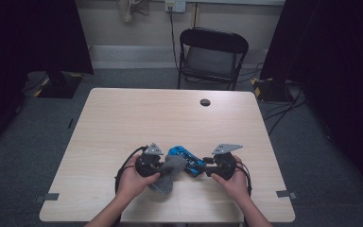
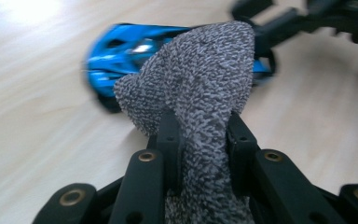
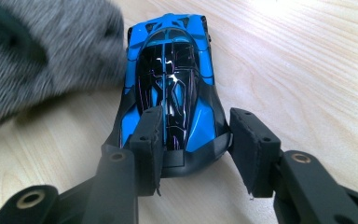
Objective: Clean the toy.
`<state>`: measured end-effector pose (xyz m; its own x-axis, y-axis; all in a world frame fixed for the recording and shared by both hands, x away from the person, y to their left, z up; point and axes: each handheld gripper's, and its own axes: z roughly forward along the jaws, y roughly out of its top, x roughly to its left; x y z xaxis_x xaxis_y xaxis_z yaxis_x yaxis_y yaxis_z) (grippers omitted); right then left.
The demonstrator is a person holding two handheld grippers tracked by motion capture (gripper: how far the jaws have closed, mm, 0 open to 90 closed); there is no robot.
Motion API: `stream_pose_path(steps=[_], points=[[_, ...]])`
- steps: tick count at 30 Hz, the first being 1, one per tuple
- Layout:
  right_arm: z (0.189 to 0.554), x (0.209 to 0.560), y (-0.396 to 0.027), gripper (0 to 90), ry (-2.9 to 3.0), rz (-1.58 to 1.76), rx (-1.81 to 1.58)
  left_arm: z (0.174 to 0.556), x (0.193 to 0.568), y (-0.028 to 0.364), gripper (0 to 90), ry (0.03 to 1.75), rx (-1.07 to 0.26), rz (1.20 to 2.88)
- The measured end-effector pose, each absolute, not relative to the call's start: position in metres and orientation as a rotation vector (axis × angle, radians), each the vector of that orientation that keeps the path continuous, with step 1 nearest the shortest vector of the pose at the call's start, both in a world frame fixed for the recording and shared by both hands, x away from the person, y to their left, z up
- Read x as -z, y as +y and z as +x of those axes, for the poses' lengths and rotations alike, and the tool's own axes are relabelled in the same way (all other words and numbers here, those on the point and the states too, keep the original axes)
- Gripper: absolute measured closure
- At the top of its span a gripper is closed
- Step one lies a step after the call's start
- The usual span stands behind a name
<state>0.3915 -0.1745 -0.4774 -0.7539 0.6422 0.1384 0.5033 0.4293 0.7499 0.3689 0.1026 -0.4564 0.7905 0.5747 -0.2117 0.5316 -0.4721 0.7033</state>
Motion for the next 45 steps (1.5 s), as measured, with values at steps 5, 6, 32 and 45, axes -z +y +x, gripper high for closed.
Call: stream_pose_path(steps=[5,6,32,45], points=[[0.391,0.477,-0.174,56.2,2.509,1.014,-1.228,0.358,0.46,0.079,72.8,0.747,-0.031,2.212],[0.391,0.477,-0.174,56.2,2.509,1.014,-1.227,0.358,0.462,0.076,72.8,0.739,-0.023,2.218],[0.391,0.478,-0.174,56.2,2.502,1.015,-1.23,0.384,0.47,0.112,72.7,0.891,-0.097,2.187],[0.391,0.478,-0.174,56.2,2.5,1.016,-1.238,0.392,0.469,0.128,72.6,0.932,-0.143,2.189]])
